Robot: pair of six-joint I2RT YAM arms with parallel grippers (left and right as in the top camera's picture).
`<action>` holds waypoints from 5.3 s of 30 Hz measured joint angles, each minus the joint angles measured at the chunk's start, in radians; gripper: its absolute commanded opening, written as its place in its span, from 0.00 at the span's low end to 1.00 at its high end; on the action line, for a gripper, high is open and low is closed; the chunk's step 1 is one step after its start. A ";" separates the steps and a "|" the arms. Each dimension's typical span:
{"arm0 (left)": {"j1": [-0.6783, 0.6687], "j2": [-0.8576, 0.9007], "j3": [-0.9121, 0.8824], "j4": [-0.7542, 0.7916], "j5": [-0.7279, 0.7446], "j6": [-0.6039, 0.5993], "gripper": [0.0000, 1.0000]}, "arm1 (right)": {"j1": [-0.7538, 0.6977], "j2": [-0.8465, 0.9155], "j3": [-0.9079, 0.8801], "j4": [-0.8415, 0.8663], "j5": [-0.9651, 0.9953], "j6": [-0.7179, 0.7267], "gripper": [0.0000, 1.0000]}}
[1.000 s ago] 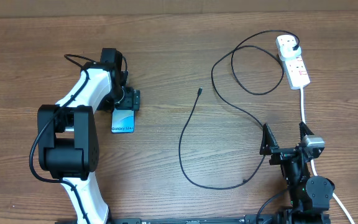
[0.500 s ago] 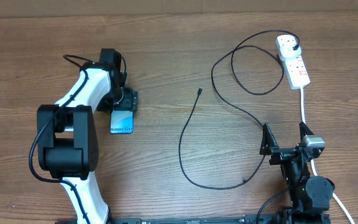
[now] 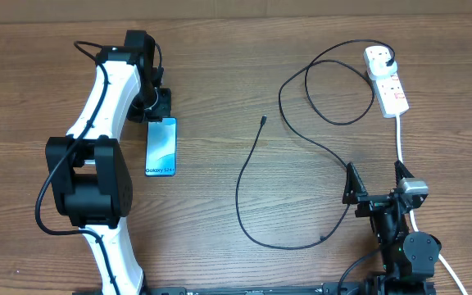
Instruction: Plug charger to phone and switch on socket
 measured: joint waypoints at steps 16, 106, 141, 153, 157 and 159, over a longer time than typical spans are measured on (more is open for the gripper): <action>0.005 0.000 0.000 -0.055 0.049 0.013 0.04 | 0.000 0.000 0.000 0.000 0.000 0.000 1.00; 0.005 -0.002 -0.245 0.092 -0.008 -0.009 0.58 | 0.000 0.000 0.000 0.000 0.000 0.000 1.00; 0.005 -0.002 -0.017 -0.057 -0.008 -0.009 0.08 | 0.000 0.000 0.000 0.000 0.000 0.000 1.00; 0.005 -0.001 -0.003 -0.077 -0.008 -0.009 0.04 | 0.000 0.000 0.000 0.000 0.000 0.000 1.00; 0.005 -0.001 0.032 -0.098 -0.009 -0.009 0.04 | 0.000 0.000 0.000 0.000 0.000 0.000 1.00; 0.005 -0.001 0.051 -0.106 -0.008 -0.009 0.04 | 0.000 0.000 0.000 0.000 0.000 0.000 1.00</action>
